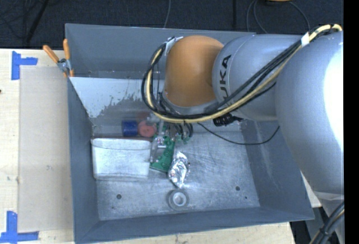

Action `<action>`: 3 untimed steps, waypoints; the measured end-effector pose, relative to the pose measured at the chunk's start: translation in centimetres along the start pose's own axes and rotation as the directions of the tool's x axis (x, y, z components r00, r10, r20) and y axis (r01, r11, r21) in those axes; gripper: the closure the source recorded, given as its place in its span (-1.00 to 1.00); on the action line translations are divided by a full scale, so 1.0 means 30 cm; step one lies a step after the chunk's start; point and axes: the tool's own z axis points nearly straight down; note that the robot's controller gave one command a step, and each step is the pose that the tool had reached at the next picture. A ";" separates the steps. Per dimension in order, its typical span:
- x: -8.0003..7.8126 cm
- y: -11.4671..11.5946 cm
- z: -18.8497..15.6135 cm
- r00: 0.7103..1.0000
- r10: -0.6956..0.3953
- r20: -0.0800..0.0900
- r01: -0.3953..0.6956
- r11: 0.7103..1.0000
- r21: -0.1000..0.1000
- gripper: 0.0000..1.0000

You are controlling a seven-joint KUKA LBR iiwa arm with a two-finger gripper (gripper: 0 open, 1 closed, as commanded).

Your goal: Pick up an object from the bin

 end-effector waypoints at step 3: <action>0.036 -0.162 -0.330 0.908 0.420 0.007 -0.420 0.908 -0.007 1.00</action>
Offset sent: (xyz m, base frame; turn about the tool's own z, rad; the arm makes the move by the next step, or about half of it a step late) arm -0.0385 -0.0447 -0.0562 0.4481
